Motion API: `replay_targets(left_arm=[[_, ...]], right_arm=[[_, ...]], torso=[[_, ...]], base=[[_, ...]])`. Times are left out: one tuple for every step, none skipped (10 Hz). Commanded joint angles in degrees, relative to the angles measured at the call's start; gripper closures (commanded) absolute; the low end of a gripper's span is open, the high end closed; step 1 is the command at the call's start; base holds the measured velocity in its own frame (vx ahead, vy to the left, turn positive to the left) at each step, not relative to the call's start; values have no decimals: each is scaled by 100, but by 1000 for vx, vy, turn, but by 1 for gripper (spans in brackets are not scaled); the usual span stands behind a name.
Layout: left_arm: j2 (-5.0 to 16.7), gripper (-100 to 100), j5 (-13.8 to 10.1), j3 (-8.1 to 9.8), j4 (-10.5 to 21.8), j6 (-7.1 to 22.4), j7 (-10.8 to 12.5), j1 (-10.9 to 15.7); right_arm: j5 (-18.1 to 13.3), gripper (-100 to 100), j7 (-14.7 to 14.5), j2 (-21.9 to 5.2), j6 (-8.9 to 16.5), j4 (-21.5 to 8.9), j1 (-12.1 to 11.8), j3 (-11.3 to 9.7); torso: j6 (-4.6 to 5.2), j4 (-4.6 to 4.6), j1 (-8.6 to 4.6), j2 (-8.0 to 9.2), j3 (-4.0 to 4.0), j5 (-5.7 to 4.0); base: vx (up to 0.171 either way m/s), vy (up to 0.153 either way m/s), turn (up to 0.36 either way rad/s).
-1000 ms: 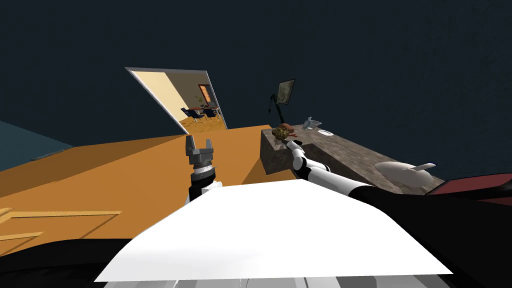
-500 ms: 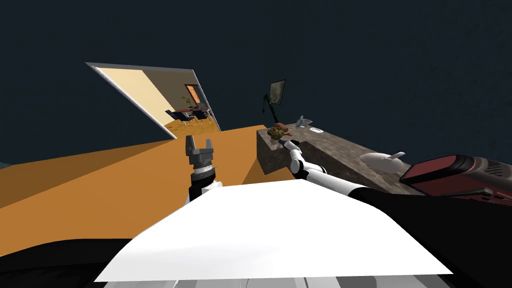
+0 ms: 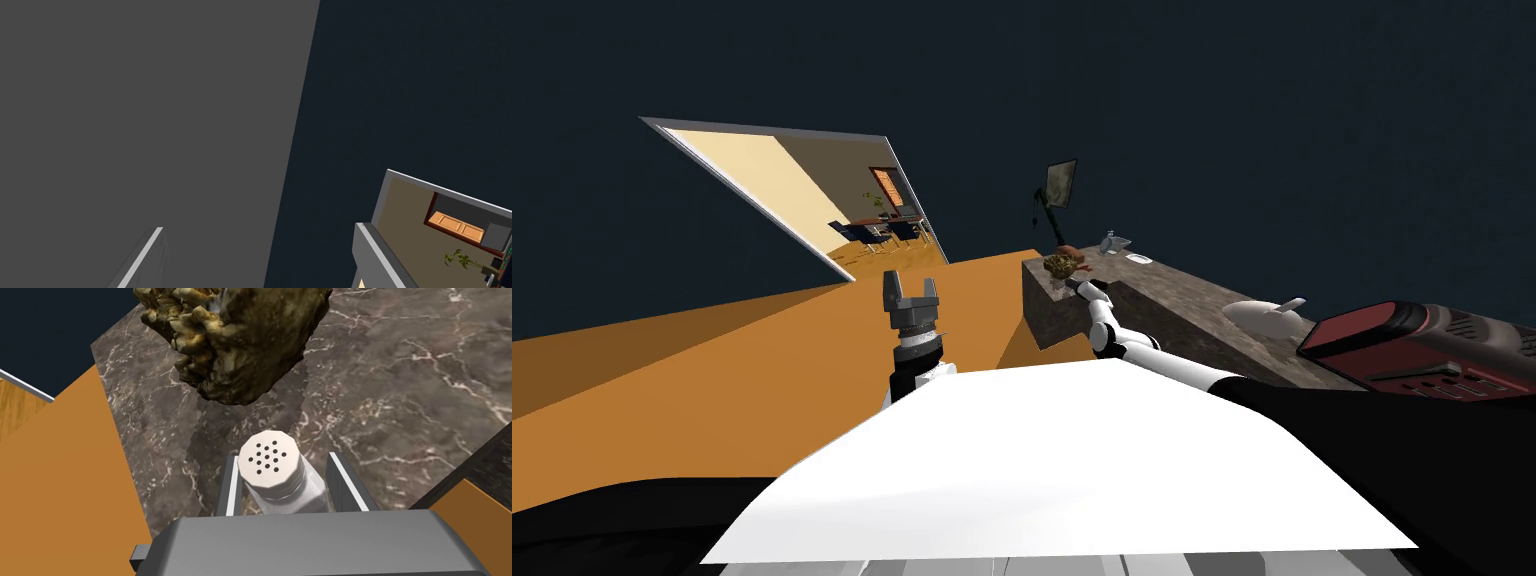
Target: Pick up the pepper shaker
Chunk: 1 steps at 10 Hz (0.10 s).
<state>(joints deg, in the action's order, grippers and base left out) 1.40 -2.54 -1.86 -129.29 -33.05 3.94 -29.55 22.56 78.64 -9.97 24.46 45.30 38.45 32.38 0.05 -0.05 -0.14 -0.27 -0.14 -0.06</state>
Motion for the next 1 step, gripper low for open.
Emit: replay_targets(left_arm=[[0, 0, 0, 0, 0, 0, 0, 0]], right_arm=[[0, 0, 0, 0, 0, 0, 0, 0]], torso=[[0, 0, 0, 0, 0, 0]], base=[[0, 0, 0]])
